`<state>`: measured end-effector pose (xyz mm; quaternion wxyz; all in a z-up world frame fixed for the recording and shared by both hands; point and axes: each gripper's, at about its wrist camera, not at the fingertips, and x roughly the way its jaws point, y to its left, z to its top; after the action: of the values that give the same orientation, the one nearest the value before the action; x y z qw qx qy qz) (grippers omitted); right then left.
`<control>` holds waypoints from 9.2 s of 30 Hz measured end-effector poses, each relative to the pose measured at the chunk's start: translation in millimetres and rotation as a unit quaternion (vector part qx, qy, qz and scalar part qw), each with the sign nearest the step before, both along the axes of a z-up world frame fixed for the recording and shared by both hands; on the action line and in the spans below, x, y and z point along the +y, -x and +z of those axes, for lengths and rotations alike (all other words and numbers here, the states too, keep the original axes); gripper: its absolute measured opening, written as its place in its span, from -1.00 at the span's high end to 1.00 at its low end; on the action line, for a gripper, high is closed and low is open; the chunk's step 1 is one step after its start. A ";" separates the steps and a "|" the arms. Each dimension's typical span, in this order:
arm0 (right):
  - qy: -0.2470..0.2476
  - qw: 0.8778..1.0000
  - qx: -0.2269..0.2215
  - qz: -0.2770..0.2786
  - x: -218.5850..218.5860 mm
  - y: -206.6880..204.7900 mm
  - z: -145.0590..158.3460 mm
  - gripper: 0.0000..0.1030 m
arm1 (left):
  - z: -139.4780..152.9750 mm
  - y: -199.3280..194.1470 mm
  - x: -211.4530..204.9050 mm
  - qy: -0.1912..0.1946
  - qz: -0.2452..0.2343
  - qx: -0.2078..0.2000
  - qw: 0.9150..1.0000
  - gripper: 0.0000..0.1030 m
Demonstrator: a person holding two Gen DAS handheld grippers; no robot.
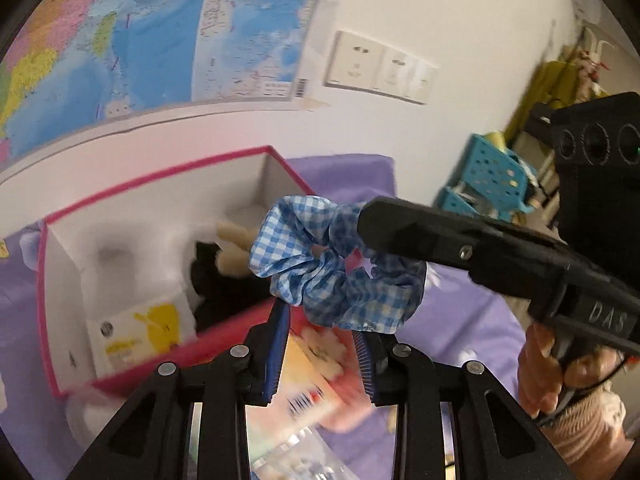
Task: Organize soft objects
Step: 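Drop the blue gingham scrunchie into the pink box with the right gripper, then grasp the ZD cotton-swab pack with the left gripper, then carry the cotton-swab pack into the pink box and open the left gripper, then grasp the pink floral tissue pack with the right gripper and lift it, then carry the pink tissue pack over the pink box and release it inside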
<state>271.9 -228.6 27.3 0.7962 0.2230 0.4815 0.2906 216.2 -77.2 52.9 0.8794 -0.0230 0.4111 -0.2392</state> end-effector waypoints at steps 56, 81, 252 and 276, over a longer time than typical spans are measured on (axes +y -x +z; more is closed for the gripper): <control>0.004 0.971 0.213 0.111 48.0 113.1 -91.3 0.14 | -84.5 128.3 104.8 -0.066 0.051 0.070 0.994 0.05; -0.023 0.972 0.212 0.094 46.0 128.7 -98.3 0.48 | -94.4 101.3 103.0 -0.161 0.030 0.120 0.979 0.05; -0.020 0.998 0.050 0.031 57.9 0.2 -7.9 0.38 | 32.4 43.7 92.2 -0.006 0.029 -0.054 0.998 0.26; 0.003 0.988 0.155 -0.001 117.6 -84.3 -111.0 0.32 | -28.7 -63.4 153.6 -0.037 0.164 0.035 0.985 0.26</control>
<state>356.2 -111.0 -83.7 0.7128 0.2638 0.5997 0.2505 279.6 76.5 24.2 0.8918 -0.0662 0.4410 -0.0757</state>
